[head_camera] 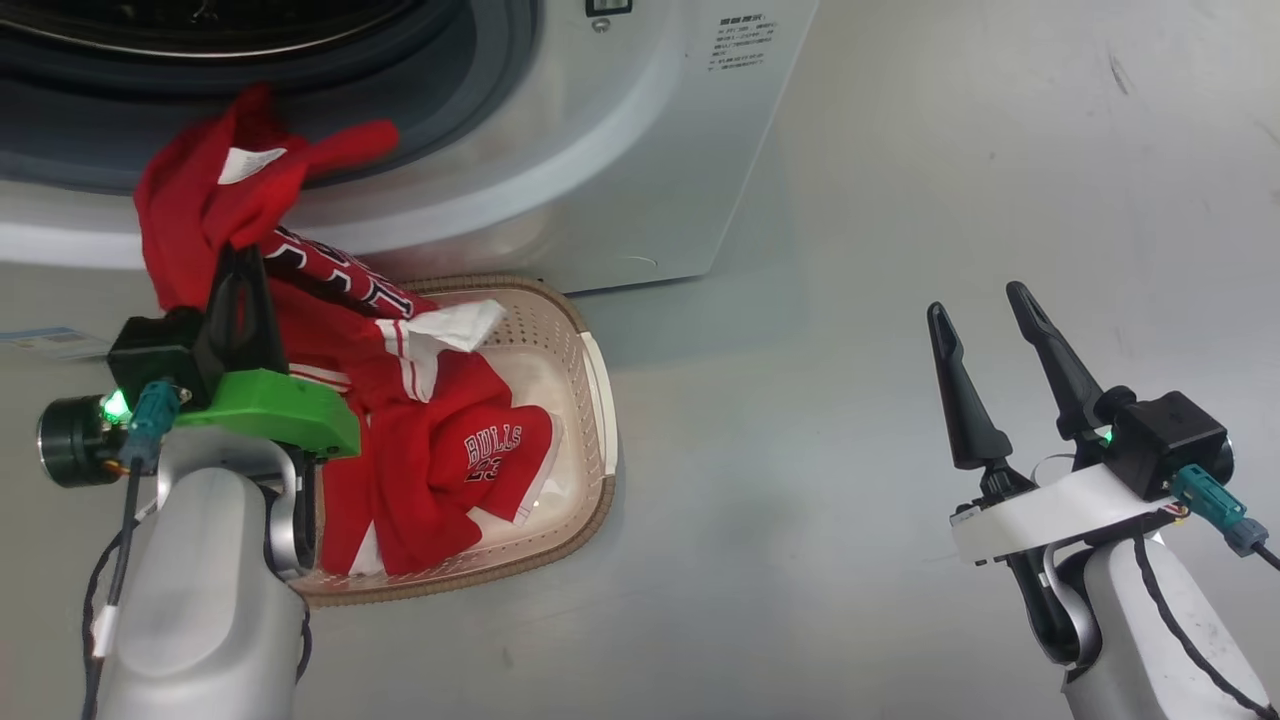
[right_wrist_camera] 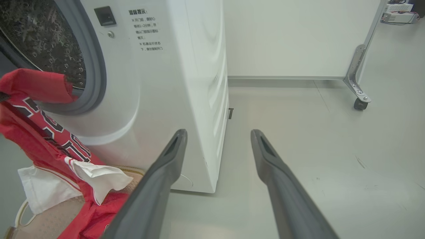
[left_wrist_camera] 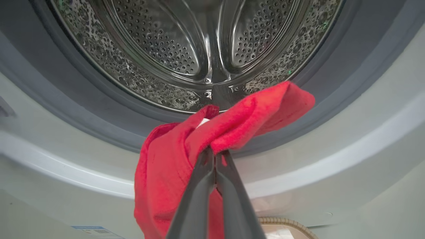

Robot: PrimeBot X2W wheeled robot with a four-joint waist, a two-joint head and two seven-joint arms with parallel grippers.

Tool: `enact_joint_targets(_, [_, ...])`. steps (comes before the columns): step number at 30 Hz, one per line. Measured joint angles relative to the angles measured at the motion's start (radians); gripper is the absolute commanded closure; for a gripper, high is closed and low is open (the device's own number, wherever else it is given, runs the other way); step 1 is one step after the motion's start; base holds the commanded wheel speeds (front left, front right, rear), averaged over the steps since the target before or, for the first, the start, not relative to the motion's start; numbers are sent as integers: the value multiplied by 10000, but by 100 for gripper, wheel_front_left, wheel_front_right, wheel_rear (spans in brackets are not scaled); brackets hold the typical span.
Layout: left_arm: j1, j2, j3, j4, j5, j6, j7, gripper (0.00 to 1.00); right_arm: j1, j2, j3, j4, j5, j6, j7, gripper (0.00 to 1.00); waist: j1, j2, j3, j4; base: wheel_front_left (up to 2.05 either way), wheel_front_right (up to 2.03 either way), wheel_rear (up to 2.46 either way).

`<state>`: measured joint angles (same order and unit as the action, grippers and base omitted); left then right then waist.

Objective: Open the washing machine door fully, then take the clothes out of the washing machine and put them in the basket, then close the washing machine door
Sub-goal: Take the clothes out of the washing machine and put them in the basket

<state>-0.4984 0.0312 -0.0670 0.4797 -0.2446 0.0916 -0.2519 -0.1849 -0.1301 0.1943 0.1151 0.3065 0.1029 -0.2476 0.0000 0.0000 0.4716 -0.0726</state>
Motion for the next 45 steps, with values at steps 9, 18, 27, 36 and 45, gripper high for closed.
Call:
enact_joint_targets(9, [1313,-17,-746,-744,-174,-221,0,100,144,-6,123,-65,-23,-10,0,0,0,0,-322,440,0,0,0])
enact_joint_targets(18, [2185,-4,-1521,-470,-1139,-276,40,100,142,71,483,-119,-42,8,0,0,0,0,-253,215,0,0,0])
enact_joint_targets(27, [2191,13,-1593,428,-1133,-161,483,100,130,180,604,-136,-21,15,0,0,0,0,24,-327,0,0,0])
enact_joint_targets(36, [1147,21,-1509,1866,-1041,-73,1499,100,-42,286,704,-211,88,33,0,0,0,0,592,-884,0,0,0])
enact_joint_targets(45, [268,132,-1338,3189,-1043,-23,2217,100,-413,380,867,-178,150,98,0,0,0,0,1071,-1417,0,0,0])
